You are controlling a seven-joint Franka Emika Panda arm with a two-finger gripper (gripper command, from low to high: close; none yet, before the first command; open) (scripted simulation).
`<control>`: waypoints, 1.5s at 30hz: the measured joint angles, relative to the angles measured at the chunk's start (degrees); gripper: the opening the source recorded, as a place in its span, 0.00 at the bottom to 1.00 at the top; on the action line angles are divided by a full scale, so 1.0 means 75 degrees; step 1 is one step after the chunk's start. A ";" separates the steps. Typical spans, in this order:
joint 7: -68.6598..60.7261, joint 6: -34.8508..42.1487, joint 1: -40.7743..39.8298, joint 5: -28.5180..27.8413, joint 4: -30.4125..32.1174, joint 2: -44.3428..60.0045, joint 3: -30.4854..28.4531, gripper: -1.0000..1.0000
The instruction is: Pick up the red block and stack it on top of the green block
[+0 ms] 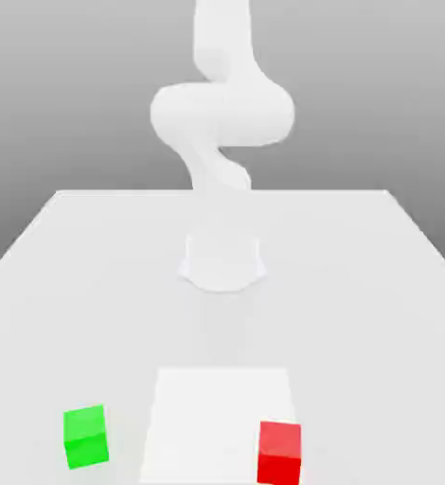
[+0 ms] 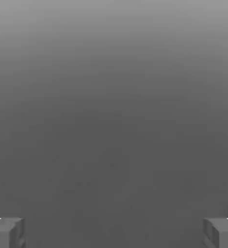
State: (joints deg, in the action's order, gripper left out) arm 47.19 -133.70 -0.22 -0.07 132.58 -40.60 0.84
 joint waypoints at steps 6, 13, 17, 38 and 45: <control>0.0459 -0.0630 -0.0076 -0.0049 0.0261 0.1707 0.0295 0.50; 0.1037 -0.1343 -0.0104 -0.0185 0.0556 0.3645 0.0589 0.50; 0.1387 -0.1746 -0.0099 -0.0290 0.0724 0.4755 0.0741 0.50; 0.2267 -0.3543 0.0342 -0.0689 0.0908 0.8211 0.0553 0.00; 0.1631 -0.2445 -0.0439 -0.0253 0.1155 0.6867 0.0185 0.00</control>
State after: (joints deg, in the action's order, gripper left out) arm 59.42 -152.04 -3.52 -1.97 141.24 10.90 2.23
